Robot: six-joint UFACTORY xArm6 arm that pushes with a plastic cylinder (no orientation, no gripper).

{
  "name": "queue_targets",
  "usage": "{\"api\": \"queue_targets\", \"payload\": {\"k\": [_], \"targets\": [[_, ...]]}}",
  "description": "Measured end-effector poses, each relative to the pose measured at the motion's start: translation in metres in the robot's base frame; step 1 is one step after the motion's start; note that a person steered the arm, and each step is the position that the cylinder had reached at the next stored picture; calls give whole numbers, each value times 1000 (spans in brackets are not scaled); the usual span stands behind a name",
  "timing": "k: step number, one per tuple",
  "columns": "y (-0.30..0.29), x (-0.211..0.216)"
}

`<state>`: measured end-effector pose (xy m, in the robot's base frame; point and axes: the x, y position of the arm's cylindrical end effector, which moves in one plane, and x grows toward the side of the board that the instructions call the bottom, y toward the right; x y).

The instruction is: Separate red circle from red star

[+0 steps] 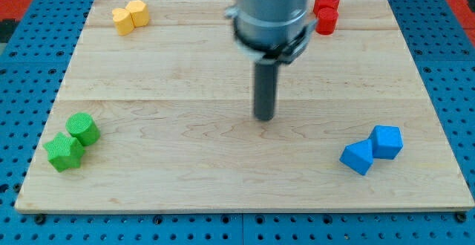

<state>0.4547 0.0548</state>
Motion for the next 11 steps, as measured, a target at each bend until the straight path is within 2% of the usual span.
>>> {"api": "queue_targets", "payload": {"k": [2,4,5,7,8,9,10,11], "targets": [[113,-90],[119,-89],[149,-93],[198,-188],[190,-225],[134,-205],[50,-171],[-20,-158]]}}
